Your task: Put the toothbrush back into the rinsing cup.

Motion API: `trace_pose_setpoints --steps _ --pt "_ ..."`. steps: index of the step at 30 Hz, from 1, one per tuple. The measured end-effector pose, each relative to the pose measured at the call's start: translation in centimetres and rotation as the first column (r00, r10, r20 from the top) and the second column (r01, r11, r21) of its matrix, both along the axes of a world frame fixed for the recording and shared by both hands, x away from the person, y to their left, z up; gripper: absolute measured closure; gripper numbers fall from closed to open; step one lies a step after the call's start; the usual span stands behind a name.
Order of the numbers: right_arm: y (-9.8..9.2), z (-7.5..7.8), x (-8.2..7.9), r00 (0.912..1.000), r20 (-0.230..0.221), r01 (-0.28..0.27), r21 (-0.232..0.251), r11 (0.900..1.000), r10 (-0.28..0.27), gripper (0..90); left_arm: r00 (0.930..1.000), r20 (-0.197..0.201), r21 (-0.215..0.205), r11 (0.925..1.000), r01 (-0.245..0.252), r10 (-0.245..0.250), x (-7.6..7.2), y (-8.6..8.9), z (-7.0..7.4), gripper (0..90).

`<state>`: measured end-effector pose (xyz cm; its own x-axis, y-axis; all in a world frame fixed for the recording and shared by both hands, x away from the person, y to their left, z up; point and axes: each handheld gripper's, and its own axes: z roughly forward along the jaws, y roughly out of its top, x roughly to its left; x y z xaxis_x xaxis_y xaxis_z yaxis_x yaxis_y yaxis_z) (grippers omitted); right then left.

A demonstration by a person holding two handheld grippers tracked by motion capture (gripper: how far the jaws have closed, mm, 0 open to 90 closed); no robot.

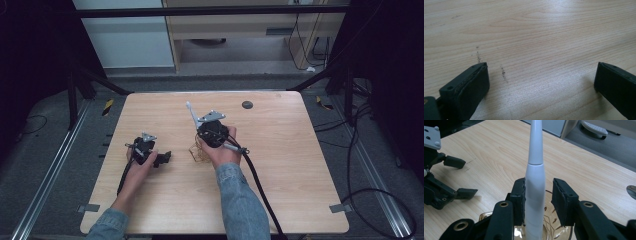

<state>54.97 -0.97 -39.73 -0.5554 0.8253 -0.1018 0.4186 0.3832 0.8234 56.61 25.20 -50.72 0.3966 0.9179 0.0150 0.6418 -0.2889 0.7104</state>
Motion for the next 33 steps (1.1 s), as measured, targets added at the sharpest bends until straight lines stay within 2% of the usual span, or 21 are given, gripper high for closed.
trace_pose_setpoints --steps 10,14,15,19,24,30,33 --pt "-0.24 0.25 -0.13 1.0000 0.000 0.007 0.010 1.000 -0.007 58.7 1.0000 0.000 0.000 1.0000 0.000 0.000 0.00 0.00 0.00 0.0" --pt "-0.33 0.40 -0.25 0.9999 0.005 0.013 0.015 1.000 -0.013 52.7 1.0000 0.000 0.000 1.0000 0.000 0.000 0.00 0.00 0.00 0.0" --pt "-0.39 0.43 -0.27 0.9997 0.008 0.022 0.017 1.000 -0.022 47.6 1.0000 0.000 0.000 1.0000 0.000 0.000 0.00 0.00 0.00 0.0" --pt "-0.52 0.55 -0.33 0.9995 0.009 0.032 0.024 0.999 -0.032 42.0 1.0000 0.000 0.000 1.0000 0.000 0.000 0.00 0.00 0.00 0.0" --pt "-0.72 0.63 -0.38 0.9996 0.017 0.023 0.034 0.999 -0.023 32.9 1.0000 0.001 -0.002 1.0000 -0.001 0.001 0.00 -0.01 -0.01 0.0" --pt "-0.81 0.71 -0.43 1.0000 0.007 0.006 0.059 0.998 -0.007 23.8 1.0000 0.001 -0.003 1.0000 -0.002 0.002 0.00 -0.02 -0.02 0.0" --pt "-1.02 0.74 -0.34 0.9999 -0.016 0.000 0.069 0.998 0.001 17.2 1.0000 0.001 -0.003 1.0000 -0.002 0.002 0.00 -0.02 -0.02 0.0"
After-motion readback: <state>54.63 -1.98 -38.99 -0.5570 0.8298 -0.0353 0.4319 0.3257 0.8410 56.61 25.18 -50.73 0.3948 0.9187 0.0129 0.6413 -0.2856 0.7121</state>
